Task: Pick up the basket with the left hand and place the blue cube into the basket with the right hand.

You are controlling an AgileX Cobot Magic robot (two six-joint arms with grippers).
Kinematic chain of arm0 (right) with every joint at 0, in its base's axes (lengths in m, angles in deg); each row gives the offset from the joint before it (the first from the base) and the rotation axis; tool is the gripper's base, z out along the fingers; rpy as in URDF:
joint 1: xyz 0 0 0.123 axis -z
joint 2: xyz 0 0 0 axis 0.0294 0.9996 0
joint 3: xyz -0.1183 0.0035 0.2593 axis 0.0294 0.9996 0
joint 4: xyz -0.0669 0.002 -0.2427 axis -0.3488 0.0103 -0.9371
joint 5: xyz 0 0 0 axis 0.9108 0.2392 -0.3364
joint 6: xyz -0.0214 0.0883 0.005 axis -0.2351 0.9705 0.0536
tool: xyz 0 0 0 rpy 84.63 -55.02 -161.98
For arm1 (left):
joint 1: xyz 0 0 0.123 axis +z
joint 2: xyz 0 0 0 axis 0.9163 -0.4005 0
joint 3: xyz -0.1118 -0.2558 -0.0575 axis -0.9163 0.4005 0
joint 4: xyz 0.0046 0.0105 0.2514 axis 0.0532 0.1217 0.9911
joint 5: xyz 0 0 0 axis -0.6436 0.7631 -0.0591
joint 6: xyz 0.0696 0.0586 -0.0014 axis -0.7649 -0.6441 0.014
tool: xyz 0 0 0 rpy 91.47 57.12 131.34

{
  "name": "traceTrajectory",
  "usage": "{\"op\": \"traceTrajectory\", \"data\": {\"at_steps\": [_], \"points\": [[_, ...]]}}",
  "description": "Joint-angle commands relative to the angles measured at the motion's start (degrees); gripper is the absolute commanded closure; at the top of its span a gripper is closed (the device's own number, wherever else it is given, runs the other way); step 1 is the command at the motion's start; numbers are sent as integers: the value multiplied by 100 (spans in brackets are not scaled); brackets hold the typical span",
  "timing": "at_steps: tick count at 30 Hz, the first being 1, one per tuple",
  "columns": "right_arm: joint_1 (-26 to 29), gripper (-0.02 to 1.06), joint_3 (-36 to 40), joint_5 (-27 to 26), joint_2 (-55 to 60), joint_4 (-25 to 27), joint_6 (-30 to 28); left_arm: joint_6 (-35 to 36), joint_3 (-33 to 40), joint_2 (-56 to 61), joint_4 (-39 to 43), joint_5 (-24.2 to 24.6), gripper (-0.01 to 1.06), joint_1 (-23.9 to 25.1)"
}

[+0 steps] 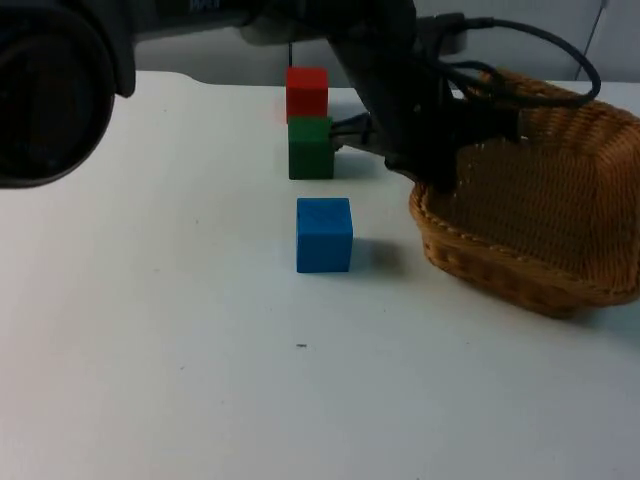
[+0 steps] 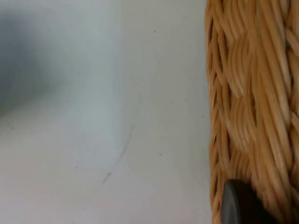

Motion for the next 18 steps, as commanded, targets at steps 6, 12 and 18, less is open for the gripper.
{"op": "traceTrajectory", "data": {"at_steps": [6,12,18], "points": [[33,0,52,-47,-19,-7,17,376,-302,859,185,426,105,127],[33,0,52,-47,-19,-7,17,307,-302,1289,-20,479,105,306],[33,0,52,-47,-19,-7,17,565,-291,1611,-47,-172,105,298]]}}
